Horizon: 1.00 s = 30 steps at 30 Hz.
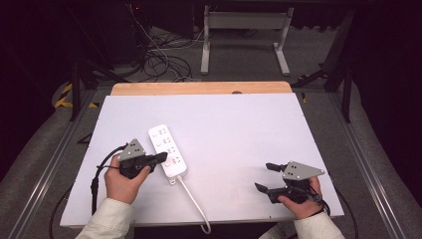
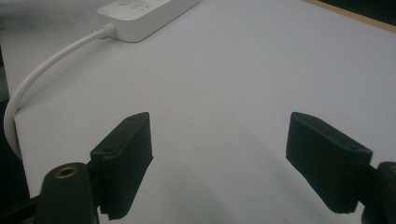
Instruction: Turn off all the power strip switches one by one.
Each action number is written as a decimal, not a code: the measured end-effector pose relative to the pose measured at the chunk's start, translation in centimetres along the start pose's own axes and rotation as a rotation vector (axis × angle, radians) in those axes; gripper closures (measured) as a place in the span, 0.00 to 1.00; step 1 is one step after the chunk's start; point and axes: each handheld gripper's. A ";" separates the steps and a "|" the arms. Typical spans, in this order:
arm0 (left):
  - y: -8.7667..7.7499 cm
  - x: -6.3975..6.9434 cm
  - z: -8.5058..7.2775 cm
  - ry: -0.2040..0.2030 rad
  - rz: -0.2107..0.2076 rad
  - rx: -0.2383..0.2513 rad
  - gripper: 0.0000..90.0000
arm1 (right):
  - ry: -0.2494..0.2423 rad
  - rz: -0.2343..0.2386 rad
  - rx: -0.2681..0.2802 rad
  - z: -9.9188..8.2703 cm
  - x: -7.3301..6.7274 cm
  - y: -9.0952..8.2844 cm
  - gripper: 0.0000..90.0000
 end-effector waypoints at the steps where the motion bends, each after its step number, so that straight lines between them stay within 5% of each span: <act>1: 0.2 -0.1 0.1 0.005 0.000 -0.004 1.00 | 0.000 0.001 0.000 0.0 0.0 0.0 0.26; 8: 0.9 -0.3 0.2 0.002 0.000 -0.029 1.00 | 0.000 0.002 -0.001 0.0 0.0 0.0 0.26; 30: 2.8 -0.8 -0.1 0.047 0.016 -0.240 1.00 | -0.004 0.009 -0.012 -0.1 0.0 0.2 0.26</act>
Point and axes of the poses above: each handheld gripper's, and its own axes: y roughly forward along the jaws, z roughly out of its top, x roughly to its right, and after that the axes turned 1 degree about -y, right-handed
